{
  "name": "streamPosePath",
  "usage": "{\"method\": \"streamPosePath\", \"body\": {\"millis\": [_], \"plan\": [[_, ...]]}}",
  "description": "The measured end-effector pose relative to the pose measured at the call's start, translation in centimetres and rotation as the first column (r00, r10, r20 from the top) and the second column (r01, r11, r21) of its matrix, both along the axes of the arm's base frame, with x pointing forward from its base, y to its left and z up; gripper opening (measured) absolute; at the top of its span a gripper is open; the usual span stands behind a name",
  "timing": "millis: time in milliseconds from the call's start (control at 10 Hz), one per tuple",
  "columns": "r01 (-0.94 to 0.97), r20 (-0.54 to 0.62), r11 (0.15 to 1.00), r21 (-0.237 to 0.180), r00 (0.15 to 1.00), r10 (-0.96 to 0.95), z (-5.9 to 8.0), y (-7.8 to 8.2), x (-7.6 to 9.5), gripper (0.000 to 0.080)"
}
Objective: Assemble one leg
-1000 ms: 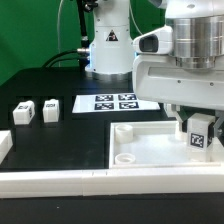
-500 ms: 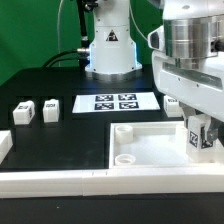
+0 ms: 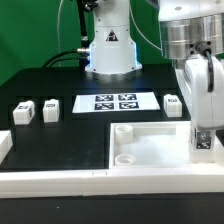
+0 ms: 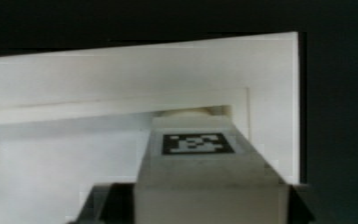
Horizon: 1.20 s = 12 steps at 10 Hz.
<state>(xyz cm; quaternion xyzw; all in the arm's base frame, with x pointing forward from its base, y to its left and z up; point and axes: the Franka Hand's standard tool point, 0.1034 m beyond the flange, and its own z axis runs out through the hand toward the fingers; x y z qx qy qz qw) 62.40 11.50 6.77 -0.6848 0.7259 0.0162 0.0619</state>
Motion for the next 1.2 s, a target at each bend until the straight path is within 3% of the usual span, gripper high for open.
{"method": "streamPosePath", "body": {"millis": [200, 300, 400, 600, 800, 1000, 1200], "plan": [[-0.049, 0.004, 0.999, -0.003, 0.999, 0.049, -0.1, 0.1, 0.0, 0.0552], [-0.071, 0.006, 0.997, -0.005, 0.997, 0.071, -0.1, 0.1, -0.1, 0.0552], [-0.194, 0.013, 0.981, -0.016, 0.981, 0.194, -0.1, 0.1, -0.1, 0.0619], [-0.446, 0.005, 0.894, -0.036, 0.895, 0.447, -0.1, 0.6, -0.3, 0.0642], [-0.663, 0.004, 0.746, -0.059, 0.747, 0.664, 0.0, 0.8, -0.4, 0.0648], [-0.78, 0.003, 0.621, -0.069, 0.623, 0.782, 0.1, 1.1, -0.4, 0.0649], [-0.918, -0.007, 0.387, -0.091, 0.389, 0.921, 0.1, 0.9, -0.3, 0.0649]]}}
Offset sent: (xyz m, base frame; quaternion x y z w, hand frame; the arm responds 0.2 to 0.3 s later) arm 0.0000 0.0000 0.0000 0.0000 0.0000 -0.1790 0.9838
